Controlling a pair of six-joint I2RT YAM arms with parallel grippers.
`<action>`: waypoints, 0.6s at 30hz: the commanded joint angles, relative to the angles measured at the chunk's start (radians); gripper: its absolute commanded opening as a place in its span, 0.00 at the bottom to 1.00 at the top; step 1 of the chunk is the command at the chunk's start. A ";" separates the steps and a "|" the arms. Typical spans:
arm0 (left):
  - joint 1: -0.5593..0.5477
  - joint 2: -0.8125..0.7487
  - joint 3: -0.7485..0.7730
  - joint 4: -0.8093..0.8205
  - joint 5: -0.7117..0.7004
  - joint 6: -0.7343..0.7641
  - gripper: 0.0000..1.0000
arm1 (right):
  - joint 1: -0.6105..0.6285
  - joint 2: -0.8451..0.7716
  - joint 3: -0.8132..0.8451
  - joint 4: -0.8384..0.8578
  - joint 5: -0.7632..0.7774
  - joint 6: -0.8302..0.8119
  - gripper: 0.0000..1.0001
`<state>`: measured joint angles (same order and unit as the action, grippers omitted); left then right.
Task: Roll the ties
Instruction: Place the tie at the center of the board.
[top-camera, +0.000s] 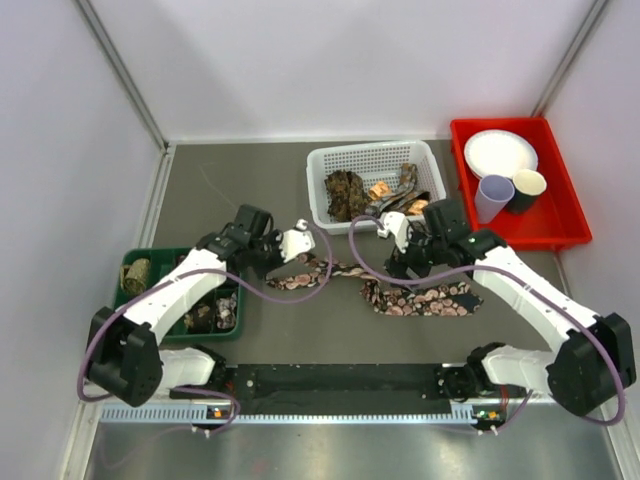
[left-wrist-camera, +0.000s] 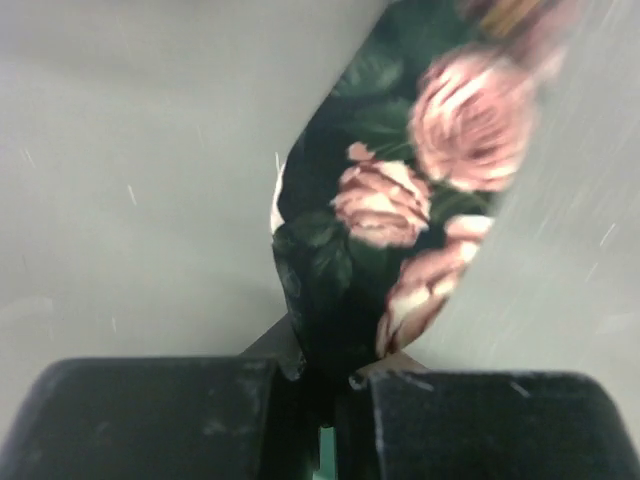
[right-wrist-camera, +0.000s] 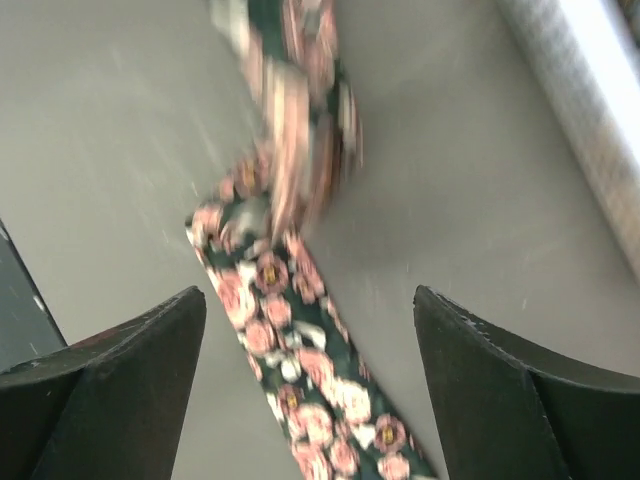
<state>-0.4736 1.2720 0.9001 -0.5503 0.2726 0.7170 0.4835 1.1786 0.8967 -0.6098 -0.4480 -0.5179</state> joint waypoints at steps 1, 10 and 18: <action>0.030 -0.074 -0.059 -0.092 -0.105 0.194 0.00 | -0.066 -0.005 0.004 -0.131 0.055 -0.157 0.83; 0.076 -0.100 -0.078 -0.097 -0.135 0.213 0.00 | -0.221 0.067 -0.139 -0.220 0.150 -0.416 0.79; 0.107 -0.063 0.017 -0.135 -0.066 0.211 0.00 | -0.253 0.160 -0.323 -0.018 0.370 -0.441 0.71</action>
<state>-0.3710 1.1942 0.8413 -0.6712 0.1543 0.9138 0.2565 1.2819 0.6487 -0.7563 -0.2169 -0.9154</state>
